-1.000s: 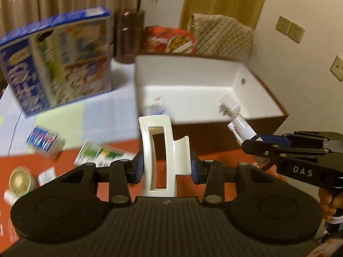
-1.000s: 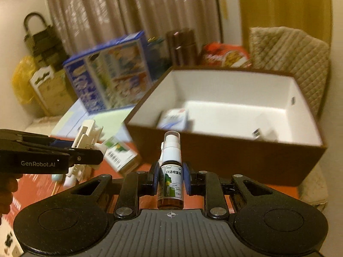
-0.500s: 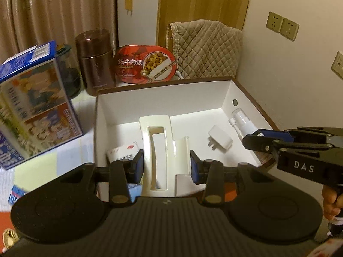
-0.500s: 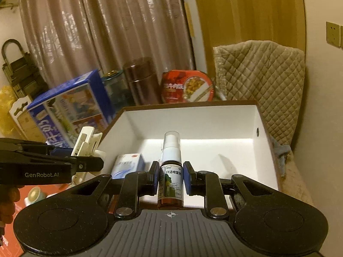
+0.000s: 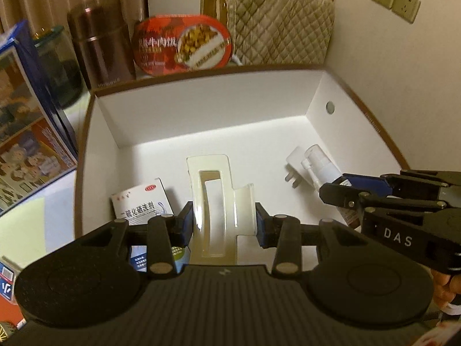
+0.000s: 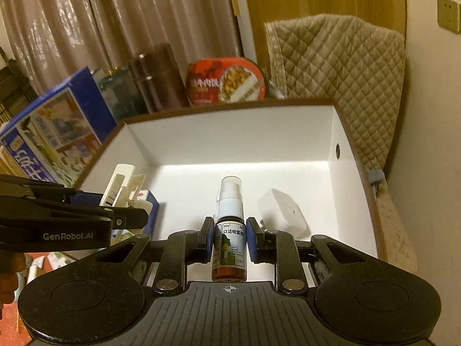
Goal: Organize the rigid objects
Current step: 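Carry the claw clip and the spray bottle into the storage box with both tools, then open the left tool to release the clip while the right tool sets down the spray bottle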
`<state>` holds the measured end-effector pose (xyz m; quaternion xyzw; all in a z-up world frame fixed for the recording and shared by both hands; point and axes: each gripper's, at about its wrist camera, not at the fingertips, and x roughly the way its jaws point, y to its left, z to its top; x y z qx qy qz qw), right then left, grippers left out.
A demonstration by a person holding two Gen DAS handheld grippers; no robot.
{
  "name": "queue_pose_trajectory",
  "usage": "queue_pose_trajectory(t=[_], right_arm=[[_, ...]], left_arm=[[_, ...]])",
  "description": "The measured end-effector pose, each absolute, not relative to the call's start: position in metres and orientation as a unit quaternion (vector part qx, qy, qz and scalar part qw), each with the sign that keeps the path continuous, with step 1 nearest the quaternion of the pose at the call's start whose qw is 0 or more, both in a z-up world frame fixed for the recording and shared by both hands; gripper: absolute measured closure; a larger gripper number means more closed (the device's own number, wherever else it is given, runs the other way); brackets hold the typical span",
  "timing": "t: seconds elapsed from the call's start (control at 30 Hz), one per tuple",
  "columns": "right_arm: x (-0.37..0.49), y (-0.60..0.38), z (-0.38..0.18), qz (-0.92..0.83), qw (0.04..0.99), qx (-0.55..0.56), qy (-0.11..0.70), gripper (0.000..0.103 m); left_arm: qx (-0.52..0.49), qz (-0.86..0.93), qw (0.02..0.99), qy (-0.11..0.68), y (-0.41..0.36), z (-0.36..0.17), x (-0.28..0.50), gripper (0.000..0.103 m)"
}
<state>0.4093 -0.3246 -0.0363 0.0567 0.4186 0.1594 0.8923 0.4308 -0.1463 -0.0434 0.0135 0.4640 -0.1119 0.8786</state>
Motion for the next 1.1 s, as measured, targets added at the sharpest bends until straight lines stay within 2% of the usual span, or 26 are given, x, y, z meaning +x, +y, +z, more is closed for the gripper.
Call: queue_pose_trajectory(t=[0.27,0.3,0.37,0.6,0.9,0.97,1.03,1.1], right_arm=[[0.422,-0.325,-0.049,0.151,0.883,0.059,0.44,0.083],[0.423,-0.326,-0.051,0.151,0.882,0.06,0.442,0.083],[0.424,-0.325,-0.052,0.149,0.881,0.061,0.445,0.083],[0.426,-0.324,-0.056,0.145,0.878,0.064,0.452,0.083],[0.428,-0.324,-0.053,0.14,0.889,0.074,0.429,0.082],[0.428,-0.322,-0.052,0.143,0.887,0.069,0.433,0.075],[0.424,-0.321,-0.05,0.141,0.89,0.064,0.429,0.048],[0.419,-0.322,-0.047,0.142,0.895,0.062,0.418,0.041]], left_arm=[[0.011,-0.124,0.866,0.485,-0.15,-0.059,0.445,0.066],[0.014,-0.126,0.865,0.484,-0.151,-0.06,0.446,0.065],[0.021,-0.126,0.865,0.486,-0.152,-0.062,0.448,0.055],[0.023,-0.12,0.865,0.487,-0.148,-0.064,0.45,0.055],[0.028,-0.109,0.87,0.481,-0.144,-0.06,0.448,0.048],[0.031,-0.106,0.87,0.48,-0.144,-0.059,0.447,0.042],[0.035,-0.104,0.872,0.477,-0.144,-0.057,0.444,0.042],[0.038,-0.102,0.874,0.474,-0.143,-0.055,0.441,0.041]])
